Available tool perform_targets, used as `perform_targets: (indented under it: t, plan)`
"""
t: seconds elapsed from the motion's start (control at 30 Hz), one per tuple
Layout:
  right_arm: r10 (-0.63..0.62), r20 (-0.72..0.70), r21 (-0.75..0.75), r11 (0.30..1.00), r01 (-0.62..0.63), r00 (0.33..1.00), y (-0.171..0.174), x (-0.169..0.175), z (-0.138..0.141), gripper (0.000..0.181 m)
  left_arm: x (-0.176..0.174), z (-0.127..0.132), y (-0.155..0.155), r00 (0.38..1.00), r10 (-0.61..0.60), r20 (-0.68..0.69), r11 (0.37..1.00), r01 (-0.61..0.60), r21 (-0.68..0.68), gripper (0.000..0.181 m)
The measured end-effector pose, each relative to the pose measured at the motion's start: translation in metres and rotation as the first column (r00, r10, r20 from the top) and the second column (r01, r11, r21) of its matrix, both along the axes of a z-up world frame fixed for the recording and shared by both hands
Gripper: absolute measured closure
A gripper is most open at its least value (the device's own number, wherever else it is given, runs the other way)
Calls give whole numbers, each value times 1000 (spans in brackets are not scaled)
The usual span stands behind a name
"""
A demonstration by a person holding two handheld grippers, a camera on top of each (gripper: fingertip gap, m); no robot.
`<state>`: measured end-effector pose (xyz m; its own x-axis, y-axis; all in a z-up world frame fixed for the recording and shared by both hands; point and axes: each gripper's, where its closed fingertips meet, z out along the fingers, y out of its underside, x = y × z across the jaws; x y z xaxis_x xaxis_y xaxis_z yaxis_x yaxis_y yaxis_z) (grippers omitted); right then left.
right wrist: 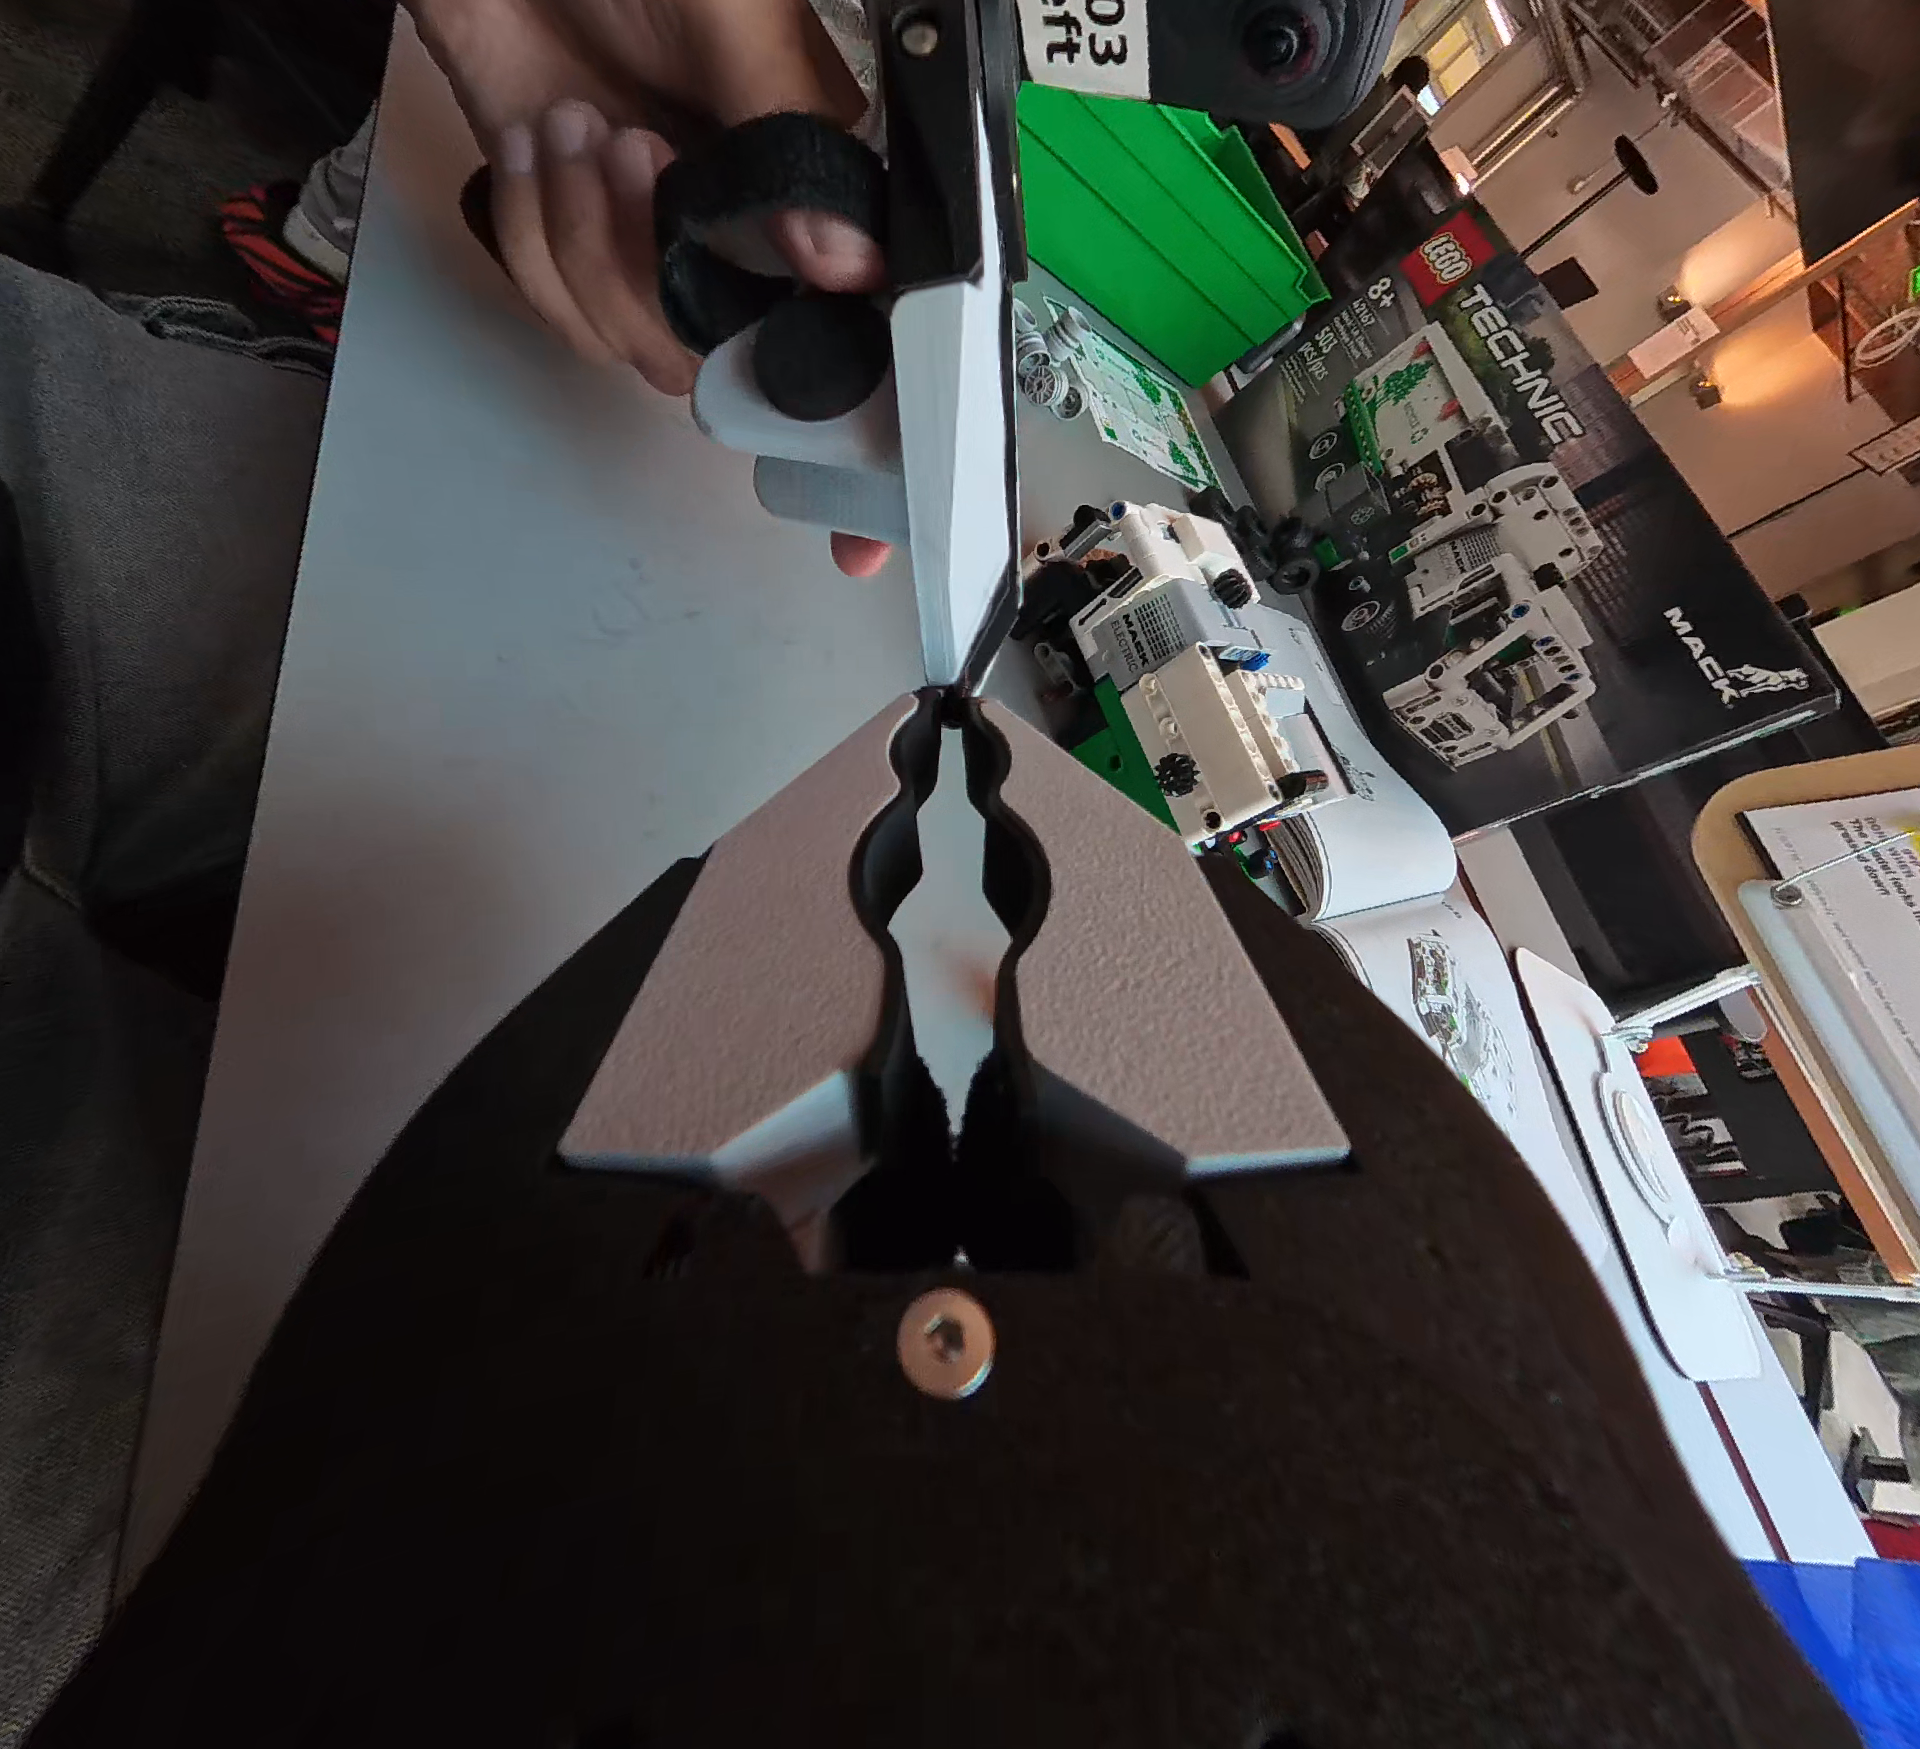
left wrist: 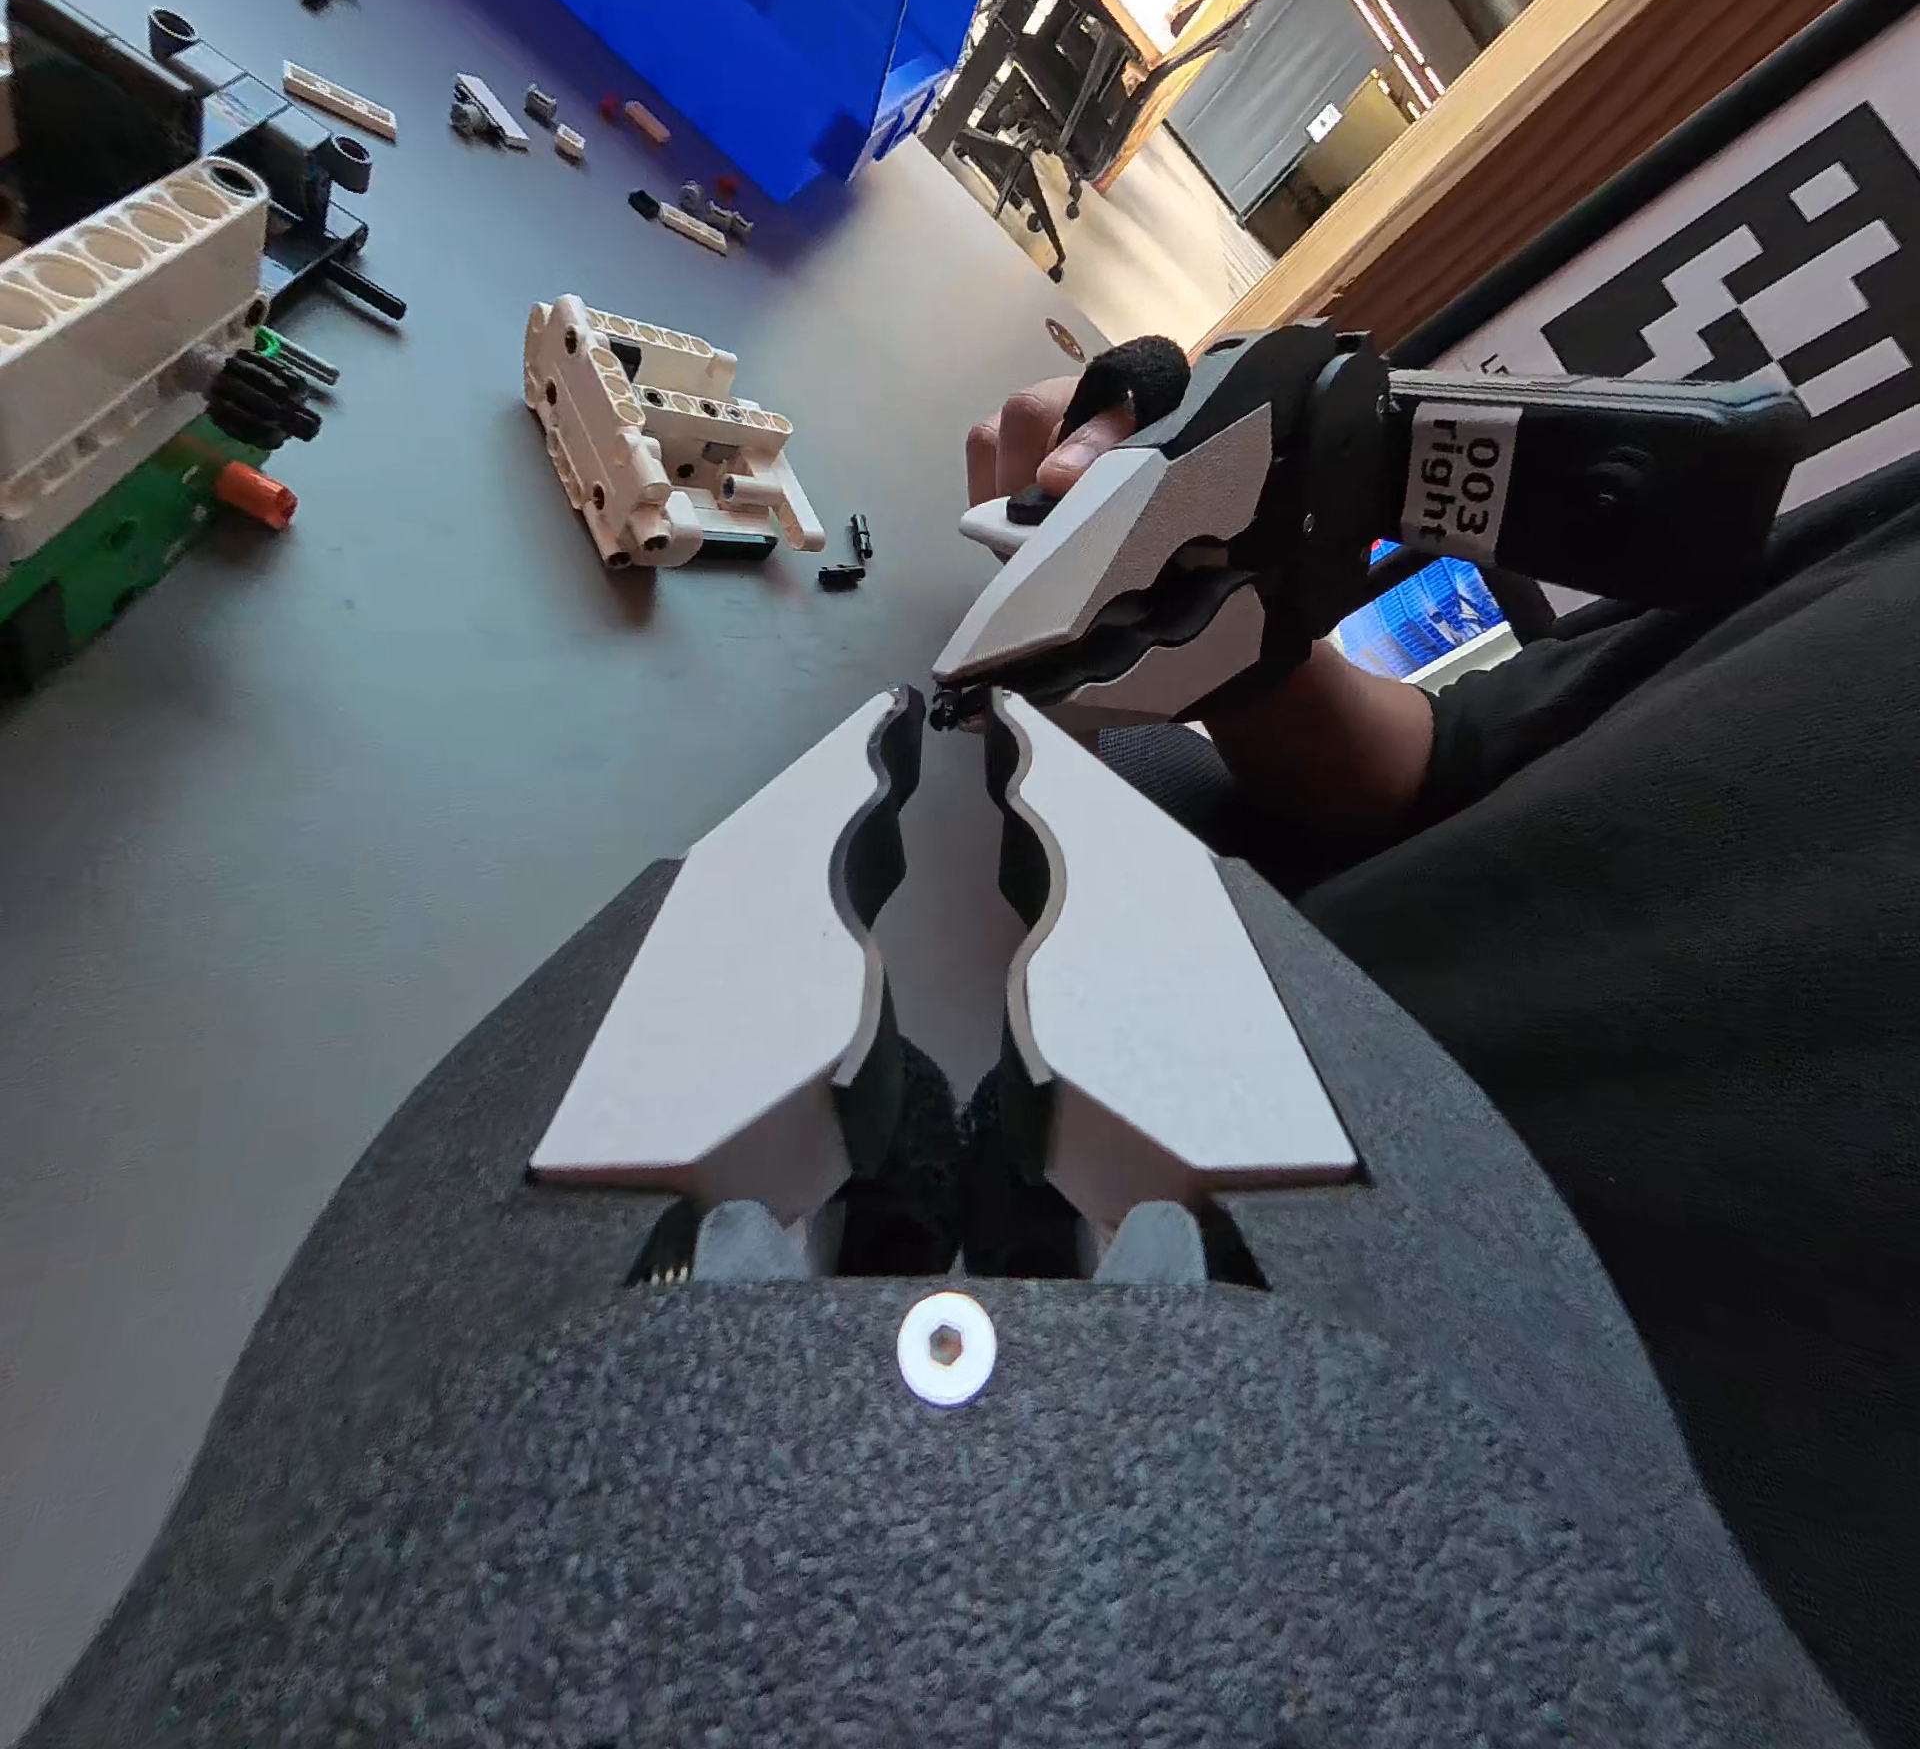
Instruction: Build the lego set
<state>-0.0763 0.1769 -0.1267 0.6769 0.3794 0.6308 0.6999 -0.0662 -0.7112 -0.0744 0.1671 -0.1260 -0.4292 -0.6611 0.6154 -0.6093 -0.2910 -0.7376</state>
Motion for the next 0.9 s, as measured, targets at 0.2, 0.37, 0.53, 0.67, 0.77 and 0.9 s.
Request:
perform_targets:
  t: [0.2,0.37,0.53,0.67,0.77,0.9]
  plan:
    - [6,1,-8,1000,-6,1000,-1,-1,-1,178,-1,-2,0,1000,-5,4,1000,5,28,177]
    - [-30,-70,19,999,31,997,-3,-3,6,178,-4,3,-2,997,-26,79,998,21,62,178]
    - [-145,-231,-100,987,124,962,-14,22,8,171,2,-2,14,983,73,166,956,-116,270,178]
    - [-414,-365,-359,889,284,834,-20,90,-17,151,8,-7,30,952,176,252,856,-274,438,177]
    - [-549,-368,-497,798,341,750,-20,124,-34,138,13,-13,27,942,192,277,801,-313,510,177]
    - [-577,-393,-557,769,314,716,-9,132,-38,135,20,-19,20,941,174,289,747,-317,585,178]
